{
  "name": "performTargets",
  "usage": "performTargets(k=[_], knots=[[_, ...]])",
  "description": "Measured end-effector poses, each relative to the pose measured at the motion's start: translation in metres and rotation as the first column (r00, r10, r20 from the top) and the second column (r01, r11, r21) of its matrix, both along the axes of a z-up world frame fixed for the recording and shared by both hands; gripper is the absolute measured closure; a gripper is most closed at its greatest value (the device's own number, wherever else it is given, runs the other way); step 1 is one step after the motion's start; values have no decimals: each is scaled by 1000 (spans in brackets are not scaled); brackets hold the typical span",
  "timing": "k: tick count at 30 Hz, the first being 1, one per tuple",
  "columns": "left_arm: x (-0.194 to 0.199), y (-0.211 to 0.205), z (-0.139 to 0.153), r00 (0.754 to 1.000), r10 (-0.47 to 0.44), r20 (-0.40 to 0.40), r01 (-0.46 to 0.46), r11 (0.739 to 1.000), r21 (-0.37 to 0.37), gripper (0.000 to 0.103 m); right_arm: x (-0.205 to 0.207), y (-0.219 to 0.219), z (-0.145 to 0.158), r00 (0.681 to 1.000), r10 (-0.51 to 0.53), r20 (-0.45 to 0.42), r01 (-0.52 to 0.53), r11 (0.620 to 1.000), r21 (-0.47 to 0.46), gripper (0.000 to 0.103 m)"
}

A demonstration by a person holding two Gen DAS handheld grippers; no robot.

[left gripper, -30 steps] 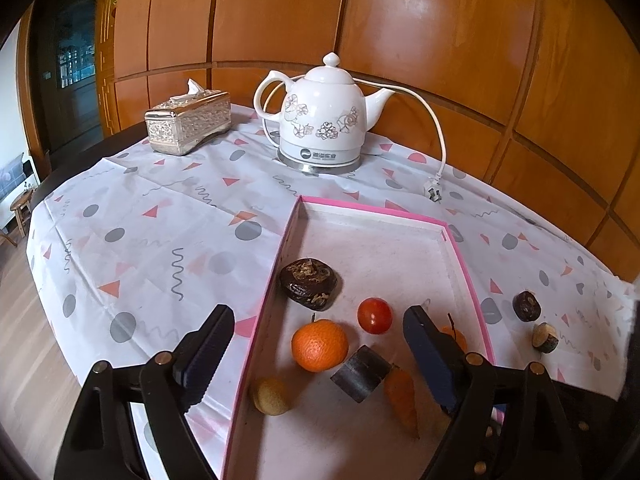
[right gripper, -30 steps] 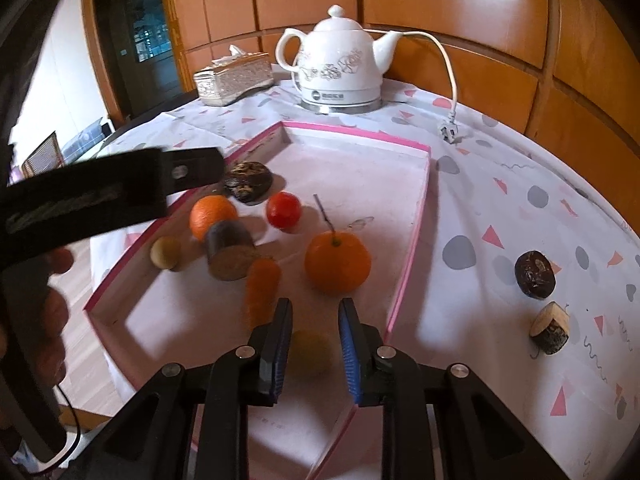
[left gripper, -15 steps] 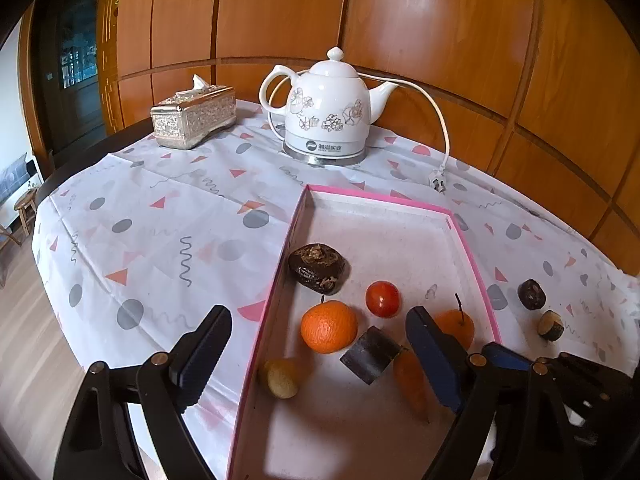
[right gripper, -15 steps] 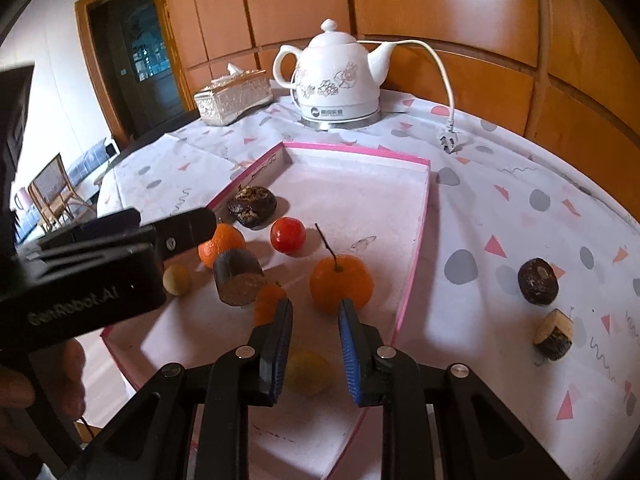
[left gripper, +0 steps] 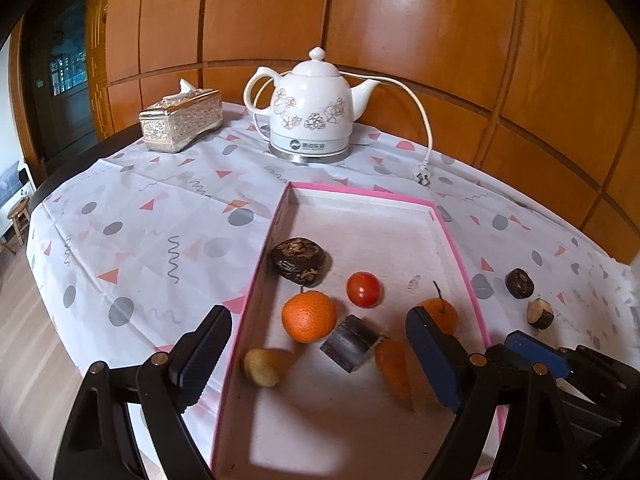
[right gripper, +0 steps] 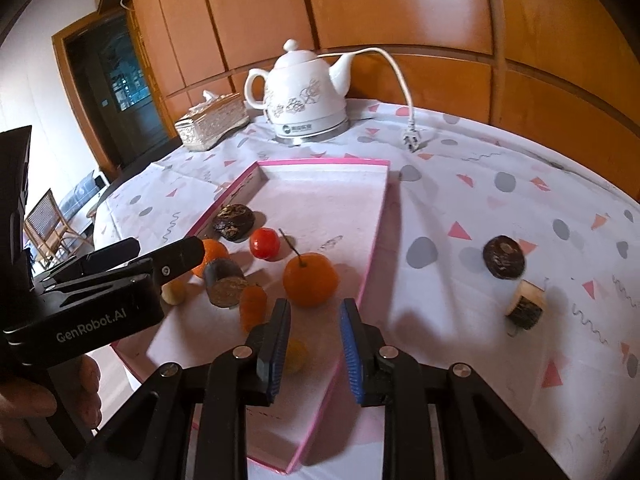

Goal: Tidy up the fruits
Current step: 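Move both tools back toward the remaining pieces on the cloth, then grasp the bark-covered wood block with the right tool while the left tool grasps the dark piece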

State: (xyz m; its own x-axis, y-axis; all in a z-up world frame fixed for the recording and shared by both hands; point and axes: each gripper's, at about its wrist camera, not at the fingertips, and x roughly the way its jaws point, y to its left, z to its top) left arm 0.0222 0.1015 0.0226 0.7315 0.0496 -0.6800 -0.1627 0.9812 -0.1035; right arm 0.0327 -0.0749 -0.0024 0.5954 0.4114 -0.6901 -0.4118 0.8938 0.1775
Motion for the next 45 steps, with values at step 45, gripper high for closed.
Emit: performTargets(k=[45], knots=[[4, -112, 5, 941, -339, -10, 339, 940, 29, 14, 16, -137, -26, 916, -394, -72, 396, 918, 15, 58]])
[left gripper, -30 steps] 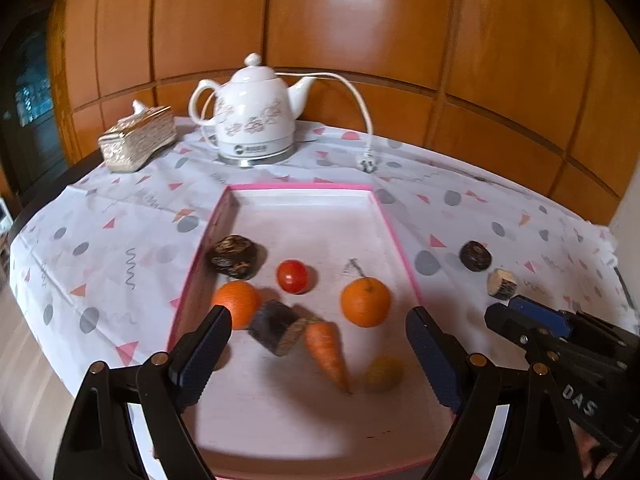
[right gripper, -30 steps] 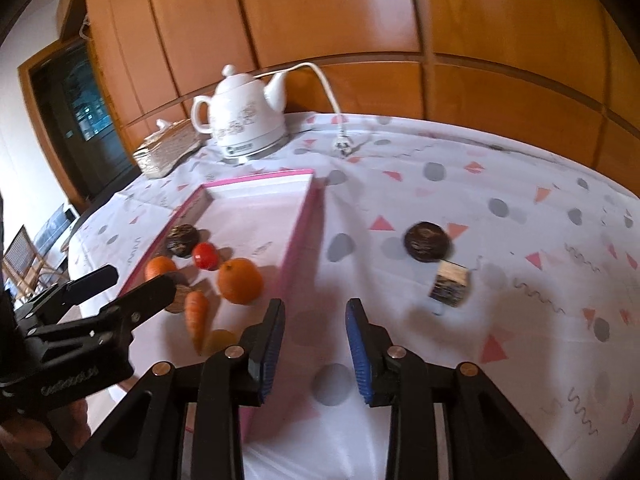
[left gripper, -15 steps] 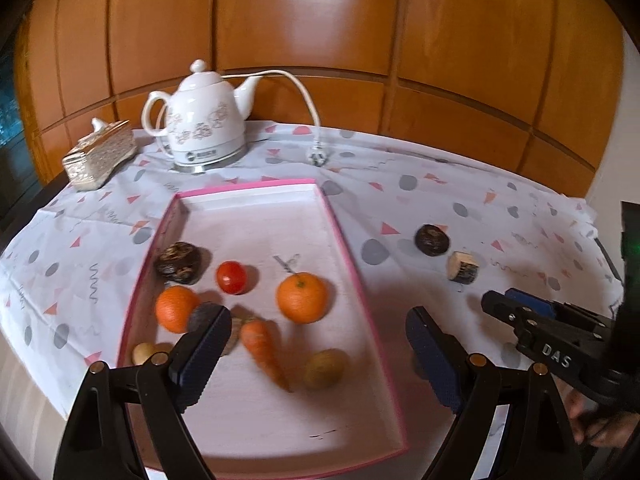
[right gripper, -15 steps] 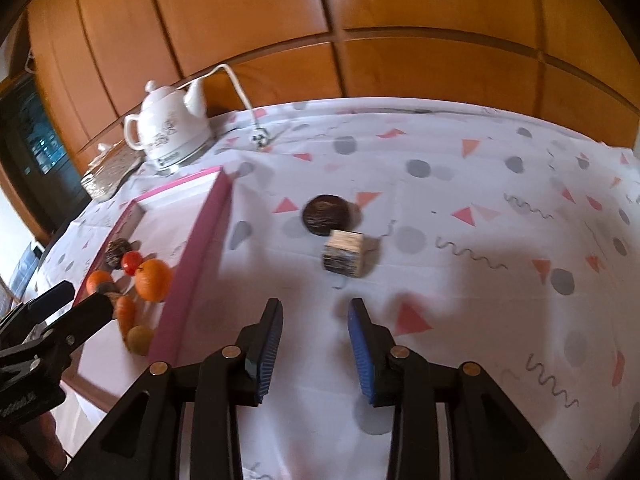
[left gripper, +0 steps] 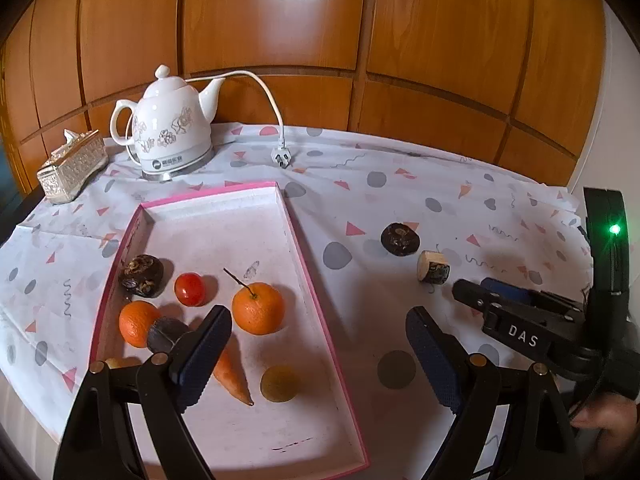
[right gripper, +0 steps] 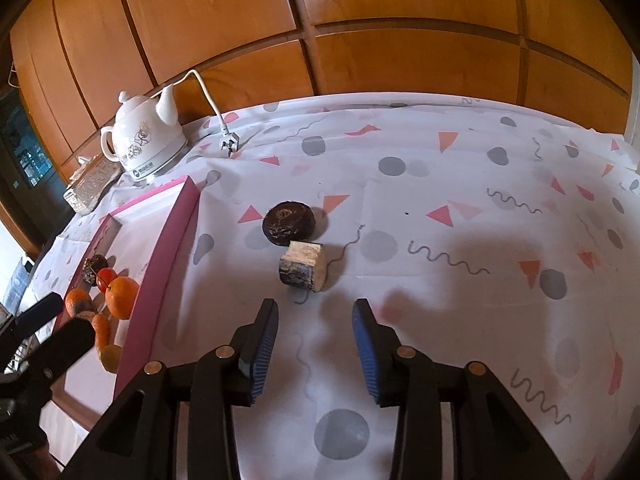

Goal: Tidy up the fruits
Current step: 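Grasp the bark-covered wood block with the right tool while the left tool grasps the dark piece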

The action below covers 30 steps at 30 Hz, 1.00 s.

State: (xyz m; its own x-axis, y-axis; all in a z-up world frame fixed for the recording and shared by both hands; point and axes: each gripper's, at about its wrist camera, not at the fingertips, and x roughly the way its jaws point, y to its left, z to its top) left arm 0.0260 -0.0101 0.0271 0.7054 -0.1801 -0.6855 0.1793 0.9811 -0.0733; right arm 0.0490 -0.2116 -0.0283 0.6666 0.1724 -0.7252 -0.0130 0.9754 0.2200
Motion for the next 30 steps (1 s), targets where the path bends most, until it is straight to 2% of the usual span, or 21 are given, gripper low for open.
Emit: performTargets(k=[2, 13, 16, 18, 22, 30], knots=[[0, 0, -1, 1000, 0, -2, 0, 1000, -2, 14, 4, 2, 0, 1000, 3, 0, -3, 1000, 4, 54], [7, -3, -3, 1000, -5, -9, 5, 1000, -3, 14, 38, 13, -12, 1000, 9, -26, -10, 999, -34, 54], [9, -4, -3, 1000, -10, -7, 10, 1000, -3, 14, 43, 14, -14, 1000, 9, -28, -10, 999, -41, 63], [11, -5, -3, 1000, -13, -9, 13, 1000, -8, 14, 43, 15, -14, 1000, 8, -21, -9, 998, -54, 76], [14, -9, -1, 1000, -21, -8, 21, 1000, -22, 14, 37, 13, -11, 1000, 17, -1, -17, 996, -87, 77], [28, -26, -1, 998, -56, -43, 53, 996, -65, 15, 12, -18, -2, 996, -50, 72, 56, 995, -81, 77]])
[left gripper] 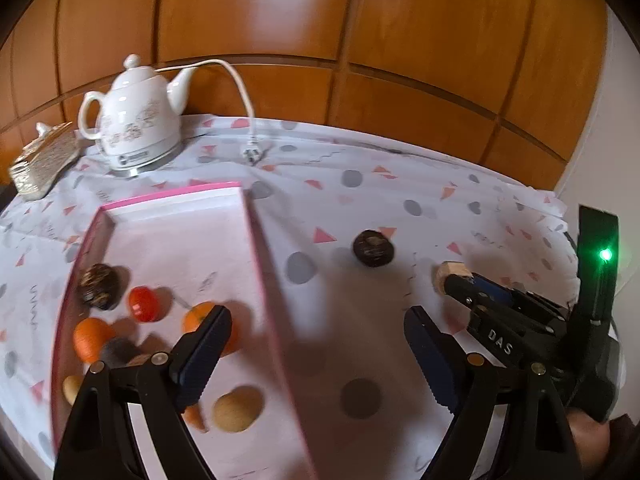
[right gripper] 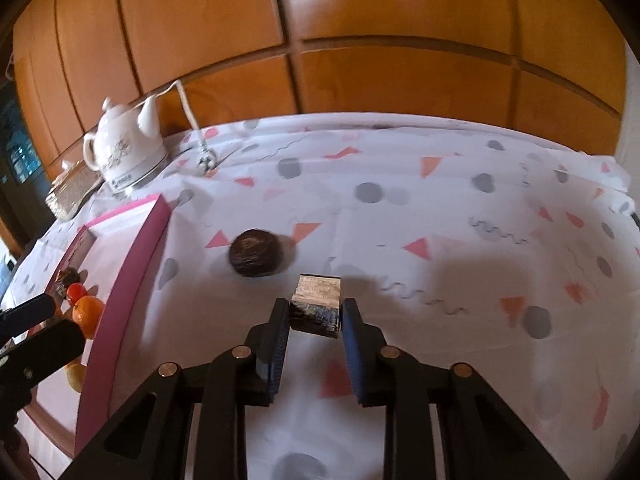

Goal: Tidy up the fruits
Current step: 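Grasp the bark-covered wood block with the right tool while the left tool grasps the dark piece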

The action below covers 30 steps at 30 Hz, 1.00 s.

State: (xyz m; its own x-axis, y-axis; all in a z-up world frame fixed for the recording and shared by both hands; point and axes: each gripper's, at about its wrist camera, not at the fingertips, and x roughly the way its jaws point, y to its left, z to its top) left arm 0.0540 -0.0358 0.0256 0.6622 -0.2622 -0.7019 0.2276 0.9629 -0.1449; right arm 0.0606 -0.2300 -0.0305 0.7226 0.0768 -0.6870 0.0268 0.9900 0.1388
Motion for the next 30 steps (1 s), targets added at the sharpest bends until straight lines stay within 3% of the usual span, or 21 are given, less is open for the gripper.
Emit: performTargets(k=[8, 14, 19, 29, 30], knots=[[21, -38, -6, 999, -40, -9, 40, 999, 15, 16, -10, -30, -8, 996, -83, -5, 83, 996, -12, 77], [44, -61, -18, 998, -61, -34, 61, 998, 22, 29, -12, -40, -17, 994, -108, -19, 108, 994, -7, 77], [68, -70, -30, 997, -22, -69, 23, 1000, 19, 35, -12, -40, -19, 994, -107, -17, 107, 994, 1, 77], [102, -94, -50, 997, 8, -77, 0, 995, 100, 38, -13, -43, -20, 994, -105, -14, 105, 994, 22, 77], [104, -95, -52, 997, 11, -79, -2, 995, 104, 43, -13, -43, -20, 994, -105, -13, 105, 994, 24, 76]])
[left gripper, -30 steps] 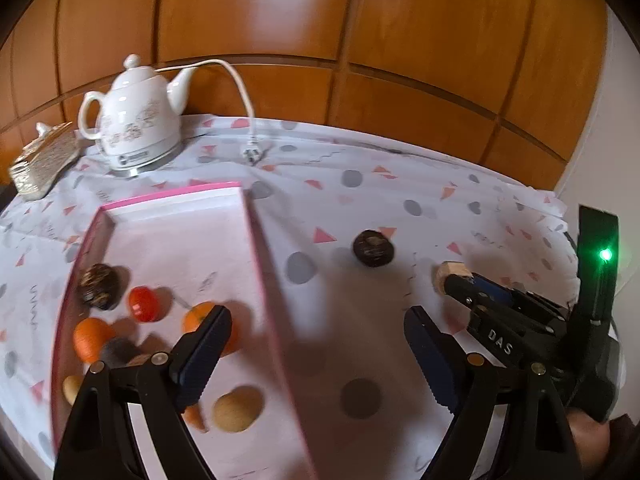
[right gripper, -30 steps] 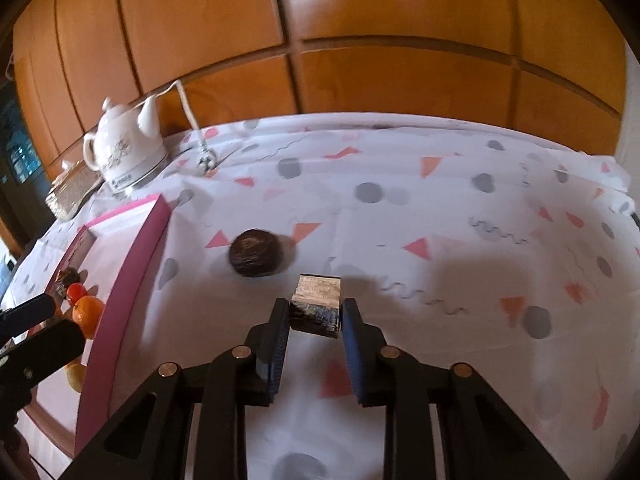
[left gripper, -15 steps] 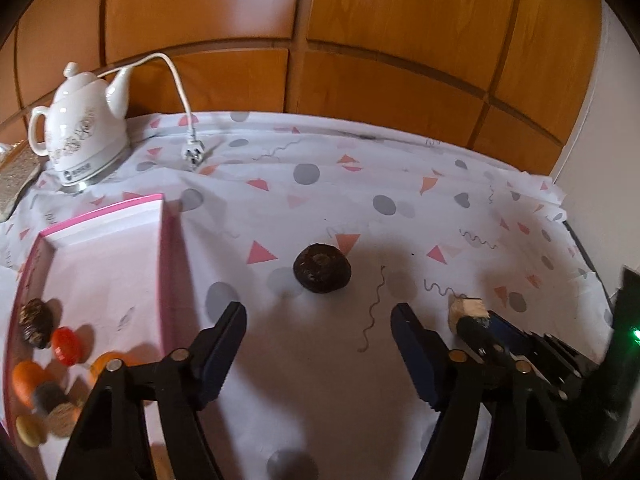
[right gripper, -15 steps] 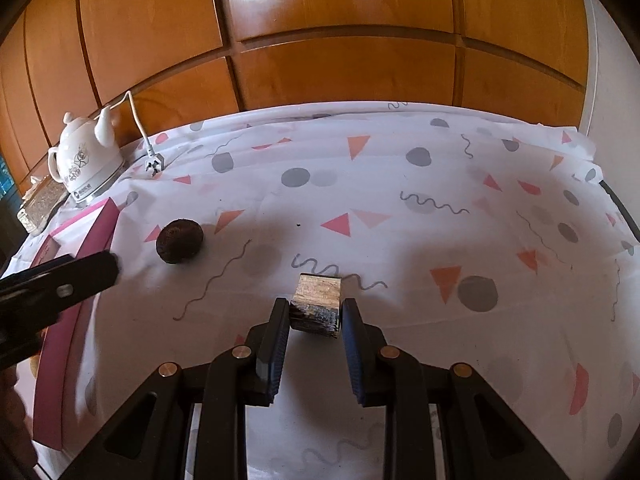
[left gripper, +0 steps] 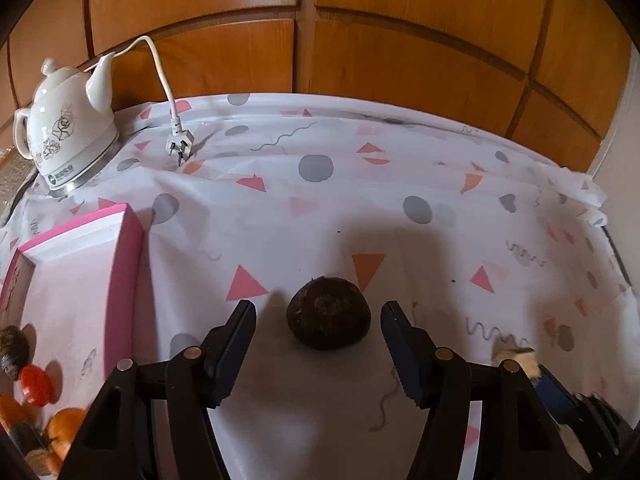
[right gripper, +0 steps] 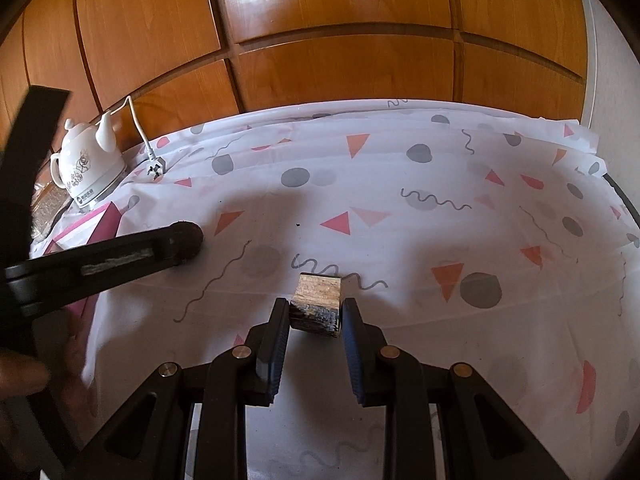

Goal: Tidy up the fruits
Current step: 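Grasp the bark-covered wood block with the right tool while the left tool grasps the dark piece, then drop the dark round piece into the tray while the right tool carries the wood block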

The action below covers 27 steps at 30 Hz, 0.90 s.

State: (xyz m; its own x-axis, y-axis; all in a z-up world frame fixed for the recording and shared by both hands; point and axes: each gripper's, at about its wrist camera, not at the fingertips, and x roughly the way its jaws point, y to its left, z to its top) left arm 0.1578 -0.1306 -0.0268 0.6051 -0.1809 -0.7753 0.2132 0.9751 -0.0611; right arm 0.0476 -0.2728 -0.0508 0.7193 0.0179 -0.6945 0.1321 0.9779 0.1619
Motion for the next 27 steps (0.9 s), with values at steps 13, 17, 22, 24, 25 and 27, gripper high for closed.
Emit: performTargets(k=[13, 17, 22, 24, 25, 27], knots=[[-19, 3, -7, 1000, 0, 5, 0, 1000, -30, 57, 1, 2, -1, 1000, 2, 1, -1, 1000, -14, 76], [-52, 7, -5, 999, -13, 30, 13, 1000, -26, 57, 1, 2, -2, 1000, 3, -2, -4, 1000, -15, 76], [-84, 8, -12, 998, -36, 51, 36, 999, 4, 57, 1, 3, -1, 1000, 5, -6, -5, 1000, -23, 76], [-88, 7, -14, 997, -40, 69, 40, 999, 13, 57, 2, 4, -1, 1000, 5, -9, -6, 1000, -30, 76], [-86, 8, -15, 997, -38, 61, 38, 999, 0, 57, 2, 5, -1, 1000, 5, -12, -6, 999, -36, 76], [-83, 10, -18, 998, -38, 51, 39, 999, -15, 56, 3, 5, -1, 1000, 7, -18, -7, 999, -35, 76]])
